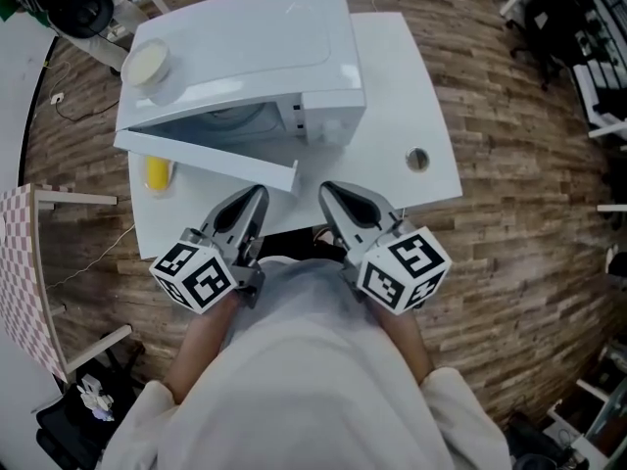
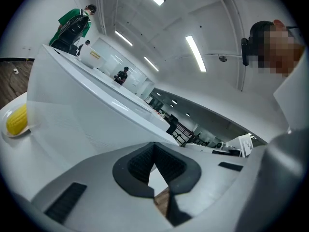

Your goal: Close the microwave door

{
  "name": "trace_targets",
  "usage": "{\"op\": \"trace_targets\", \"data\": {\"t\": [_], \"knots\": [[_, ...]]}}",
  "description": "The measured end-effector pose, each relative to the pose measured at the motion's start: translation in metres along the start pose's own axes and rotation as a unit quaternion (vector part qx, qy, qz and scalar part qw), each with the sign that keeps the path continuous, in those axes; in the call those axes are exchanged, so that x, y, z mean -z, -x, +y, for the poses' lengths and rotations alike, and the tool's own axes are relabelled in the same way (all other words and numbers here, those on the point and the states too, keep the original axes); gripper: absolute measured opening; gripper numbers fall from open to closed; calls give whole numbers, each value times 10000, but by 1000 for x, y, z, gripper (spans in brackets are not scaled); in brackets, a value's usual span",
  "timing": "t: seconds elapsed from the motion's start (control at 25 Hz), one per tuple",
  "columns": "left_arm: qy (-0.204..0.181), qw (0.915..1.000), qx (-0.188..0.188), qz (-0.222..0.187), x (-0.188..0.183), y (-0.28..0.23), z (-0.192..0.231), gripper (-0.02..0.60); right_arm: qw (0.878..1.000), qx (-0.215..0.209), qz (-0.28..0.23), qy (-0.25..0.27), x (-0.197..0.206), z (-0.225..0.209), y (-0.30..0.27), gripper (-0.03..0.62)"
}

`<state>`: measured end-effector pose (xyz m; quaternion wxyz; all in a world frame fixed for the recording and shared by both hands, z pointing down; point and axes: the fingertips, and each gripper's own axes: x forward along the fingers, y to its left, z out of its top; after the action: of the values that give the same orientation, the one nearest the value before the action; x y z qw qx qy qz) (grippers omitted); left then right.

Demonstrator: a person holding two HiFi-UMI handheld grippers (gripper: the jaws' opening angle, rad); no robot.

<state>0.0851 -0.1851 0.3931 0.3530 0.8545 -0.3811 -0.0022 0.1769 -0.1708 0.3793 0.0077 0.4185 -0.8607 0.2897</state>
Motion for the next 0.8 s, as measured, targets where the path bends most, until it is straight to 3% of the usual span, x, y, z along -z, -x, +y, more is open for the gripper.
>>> {"op": "trace_targets", "data": {"t": [0.8], "knots": [[44,10000,77,-40,-11,-20,4,14,9995,-59,289,97,3,-8,-18,23]]}}
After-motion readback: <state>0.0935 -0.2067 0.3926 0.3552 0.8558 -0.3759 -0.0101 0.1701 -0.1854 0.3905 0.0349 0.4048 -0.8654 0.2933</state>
